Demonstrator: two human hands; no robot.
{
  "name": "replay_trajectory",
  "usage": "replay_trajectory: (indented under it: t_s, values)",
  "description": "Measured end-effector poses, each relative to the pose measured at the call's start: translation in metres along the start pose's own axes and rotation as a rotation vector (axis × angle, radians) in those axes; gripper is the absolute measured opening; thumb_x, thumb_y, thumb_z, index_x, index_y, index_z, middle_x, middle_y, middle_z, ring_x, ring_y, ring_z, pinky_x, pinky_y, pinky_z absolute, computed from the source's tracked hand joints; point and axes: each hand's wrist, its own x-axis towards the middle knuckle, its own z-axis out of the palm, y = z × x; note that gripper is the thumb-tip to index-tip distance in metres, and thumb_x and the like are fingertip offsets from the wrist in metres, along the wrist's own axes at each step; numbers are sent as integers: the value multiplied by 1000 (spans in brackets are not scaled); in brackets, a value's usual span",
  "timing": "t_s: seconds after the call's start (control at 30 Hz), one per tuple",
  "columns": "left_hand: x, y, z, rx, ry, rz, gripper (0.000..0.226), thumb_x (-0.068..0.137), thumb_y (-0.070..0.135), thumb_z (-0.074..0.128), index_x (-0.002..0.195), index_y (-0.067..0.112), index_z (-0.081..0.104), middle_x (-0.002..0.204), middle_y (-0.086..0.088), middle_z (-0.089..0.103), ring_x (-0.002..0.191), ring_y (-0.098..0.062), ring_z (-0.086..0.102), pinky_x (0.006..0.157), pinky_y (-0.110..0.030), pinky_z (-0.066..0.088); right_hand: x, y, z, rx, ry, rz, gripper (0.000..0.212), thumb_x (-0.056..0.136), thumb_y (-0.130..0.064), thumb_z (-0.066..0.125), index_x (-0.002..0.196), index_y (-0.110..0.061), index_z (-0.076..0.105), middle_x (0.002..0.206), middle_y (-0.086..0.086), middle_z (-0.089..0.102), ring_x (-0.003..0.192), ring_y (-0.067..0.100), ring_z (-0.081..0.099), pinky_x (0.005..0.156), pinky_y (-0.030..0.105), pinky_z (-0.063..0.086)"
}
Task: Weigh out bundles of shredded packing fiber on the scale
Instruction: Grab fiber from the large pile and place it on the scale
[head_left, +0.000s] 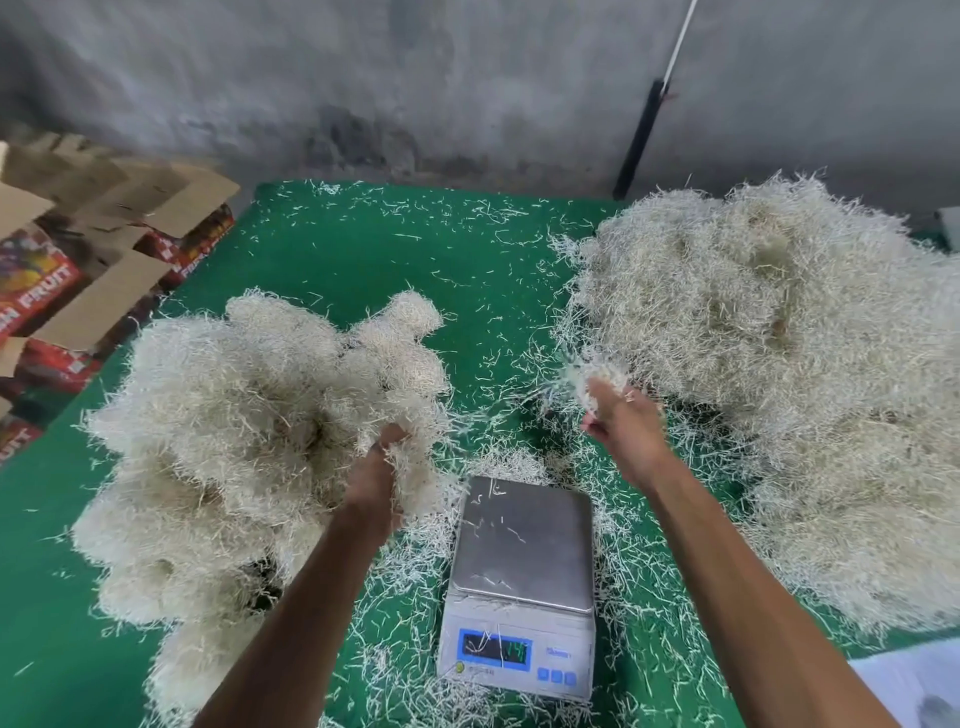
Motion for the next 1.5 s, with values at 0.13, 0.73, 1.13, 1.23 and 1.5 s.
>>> replay_trajectory:
  t_s: [0.13,0.73,1.13,1.23,1.5]
  values:
    - [0,-12,19,25,-47,19,37,81,50,67,106,22,63,103,-12,74,87,-29,72,68,-32,53,2,3,-17,-5,79,15,60,102,-23,62,151,2,40,108,16,68,85,18,68,79,30,60]
    - [-72,-43,69,349,-730,101,73,103,63,27,149,8,39,151,-26,41,137,-20,46,114,-47,36,-78,69,32,-308,-237,-3,96,81,-88,56,159,-39,31,157,-6,43,133,17,56,102,44,51]
    - [-50,-80,-4,607,-108,391,20,102,48,49,98,31,59,84,12,49,74,-7,51,67,-19,52,-93,120,7,-646,233,-94,77,85,-86,43,119,-22,69,67,8,71,41,5,60,42,19,48]
    - [-57,-90,-14,508,-94,382,30,101,42,54,122,21,60,95,8,58,90,-13,60,88,-37,56,-96,129,-3,-617,314,-92,76,92,-83,42,114,-15,70,68,3,71,52,13,69,44,27,55]
    - [-63,-96,-24,402,-51,379,18,102,38,53,111,23,57,100,3,57,90,-13,60,89,-40,56,-110,138,-1,-681,297,-119,71,103,-63,44,140,-4,55,113,16,73,97,27,73,85,44,61]
